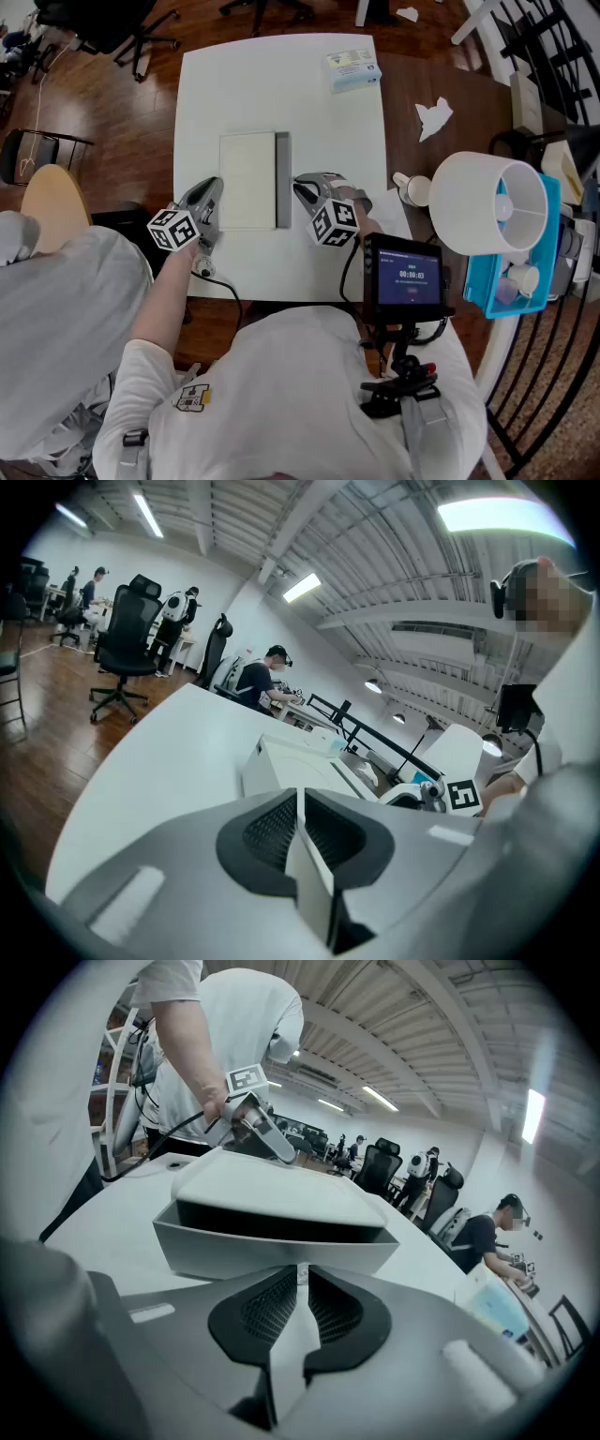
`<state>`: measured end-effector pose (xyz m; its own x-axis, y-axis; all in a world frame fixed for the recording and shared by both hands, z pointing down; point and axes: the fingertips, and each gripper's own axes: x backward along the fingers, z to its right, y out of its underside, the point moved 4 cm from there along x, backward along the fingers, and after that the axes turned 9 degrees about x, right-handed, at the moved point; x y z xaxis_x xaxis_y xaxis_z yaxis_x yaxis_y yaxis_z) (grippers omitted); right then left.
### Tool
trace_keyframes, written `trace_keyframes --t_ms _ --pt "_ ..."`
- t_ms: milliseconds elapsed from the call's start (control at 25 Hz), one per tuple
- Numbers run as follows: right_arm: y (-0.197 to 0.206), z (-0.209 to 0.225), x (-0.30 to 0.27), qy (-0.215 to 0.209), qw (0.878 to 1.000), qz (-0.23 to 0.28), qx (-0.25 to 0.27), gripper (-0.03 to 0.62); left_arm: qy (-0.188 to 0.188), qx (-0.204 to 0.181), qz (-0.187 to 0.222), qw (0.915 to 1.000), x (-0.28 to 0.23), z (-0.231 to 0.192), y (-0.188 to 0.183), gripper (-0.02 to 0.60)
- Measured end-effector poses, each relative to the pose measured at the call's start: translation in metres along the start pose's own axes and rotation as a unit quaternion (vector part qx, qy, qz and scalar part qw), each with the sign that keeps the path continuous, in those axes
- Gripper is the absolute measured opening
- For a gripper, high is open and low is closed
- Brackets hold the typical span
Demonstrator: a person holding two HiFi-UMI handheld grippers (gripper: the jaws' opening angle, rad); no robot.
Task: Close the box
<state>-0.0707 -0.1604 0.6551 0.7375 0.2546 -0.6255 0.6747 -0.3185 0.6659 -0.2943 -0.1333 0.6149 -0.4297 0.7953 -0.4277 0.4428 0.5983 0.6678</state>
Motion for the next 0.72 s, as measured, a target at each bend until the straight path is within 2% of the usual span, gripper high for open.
trace_keyframes --t_ms 200,520,640,720 --pt "-0.036 -0.01 -0.019 -0.006 0.999 0.005 0.036 0.009 0.006 0.006 0.007 0.9999 0.001 0.004 0.0 0.021" --pt "-0.033 -0.01 -0.017 0.0 1.0 0.0 0.027 0.009 0.006 0.007 0.021 0.9997 0.002 0.005 0.002 0.021" --pt "-0.026 -0.011 0.003 0.026 0.999 0.001 -0.026 0.009 0.002 0.0 0.025 0.9997 0.016 0.002 0.005 0.021" --pt "-0.021 -0.018 0.029 0.052 0.992 0.012 -0.111 0.008 -0.004 -0.002 0.03 0.9995 0.037 -0.001 0.015 0.021"
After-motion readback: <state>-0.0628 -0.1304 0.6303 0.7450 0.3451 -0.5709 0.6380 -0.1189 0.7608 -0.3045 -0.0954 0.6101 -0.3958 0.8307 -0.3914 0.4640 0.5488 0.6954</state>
